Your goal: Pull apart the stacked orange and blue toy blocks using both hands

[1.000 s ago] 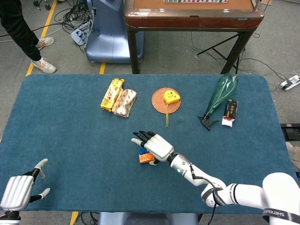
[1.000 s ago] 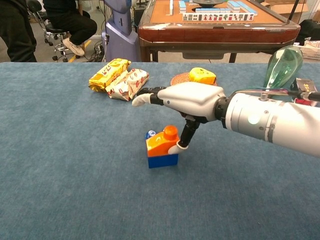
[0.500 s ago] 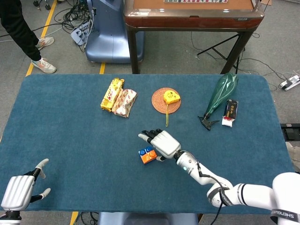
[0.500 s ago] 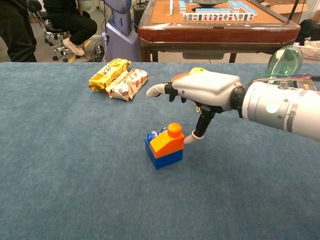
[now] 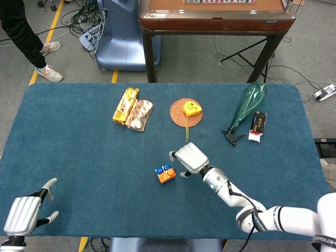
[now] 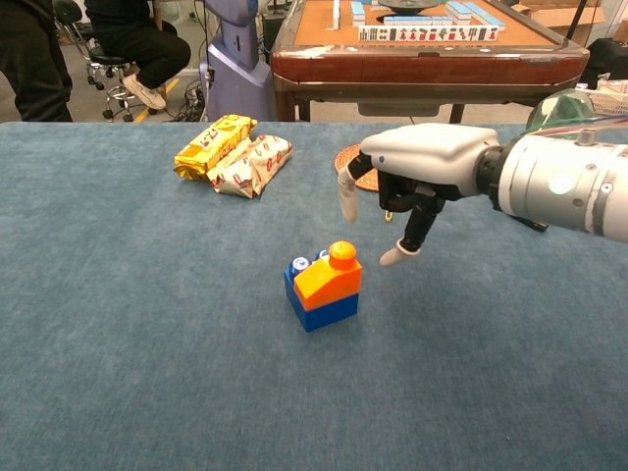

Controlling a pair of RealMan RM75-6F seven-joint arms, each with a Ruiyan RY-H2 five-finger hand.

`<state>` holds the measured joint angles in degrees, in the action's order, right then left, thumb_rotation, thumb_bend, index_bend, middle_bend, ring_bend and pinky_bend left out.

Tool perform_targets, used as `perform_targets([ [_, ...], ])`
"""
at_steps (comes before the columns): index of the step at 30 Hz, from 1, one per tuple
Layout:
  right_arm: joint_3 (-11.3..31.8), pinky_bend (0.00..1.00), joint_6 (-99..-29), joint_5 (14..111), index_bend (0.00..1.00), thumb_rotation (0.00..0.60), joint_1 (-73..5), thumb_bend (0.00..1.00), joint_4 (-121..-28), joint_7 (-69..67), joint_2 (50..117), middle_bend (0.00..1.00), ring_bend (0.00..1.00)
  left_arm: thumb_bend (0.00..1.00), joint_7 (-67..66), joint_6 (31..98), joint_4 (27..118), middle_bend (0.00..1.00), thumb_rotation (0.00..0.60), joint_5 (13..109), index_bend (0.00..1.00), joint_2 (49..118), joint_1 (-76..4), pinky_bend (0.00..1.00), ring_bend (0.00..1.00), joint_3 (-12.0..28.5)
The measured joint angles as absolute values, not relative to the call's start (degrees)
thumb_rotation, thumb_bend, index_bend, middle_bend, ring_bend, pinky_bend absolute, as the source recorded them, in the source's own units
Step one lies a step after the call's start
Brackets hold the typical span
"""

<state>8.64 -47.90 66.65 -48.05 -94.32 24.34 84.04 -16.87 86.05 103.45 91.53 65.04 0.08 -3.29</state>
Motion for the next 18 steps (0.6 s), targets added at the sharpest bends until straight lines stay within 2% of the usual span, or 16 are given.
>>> perform_targets([
  [8, 8.66, 1.0, -46.07, 60.27, 0.46, 0.6, -50.02, 0.0, -97.27, 27.29, 82.15, 1.0, 1.0, 0.15, -17.03, 85.95, 103.59, 0.47, 0.6, 91.56, 0.18, 65.05, 0.02, 0.79, 0.59, -3.34],
  [18, 7.92, 1.0, -46.1, 56.93, 0.46, 0.6, -52.54, 0.0, -96.94, 29.26, 84.27, 1.0, 1.0, 0.15, -17.1, 85.57, 103.31, 0.47, 0.6, 91.24, 0.18, 64.9, 0.02, 0.79, 0.59, -3.57],
])
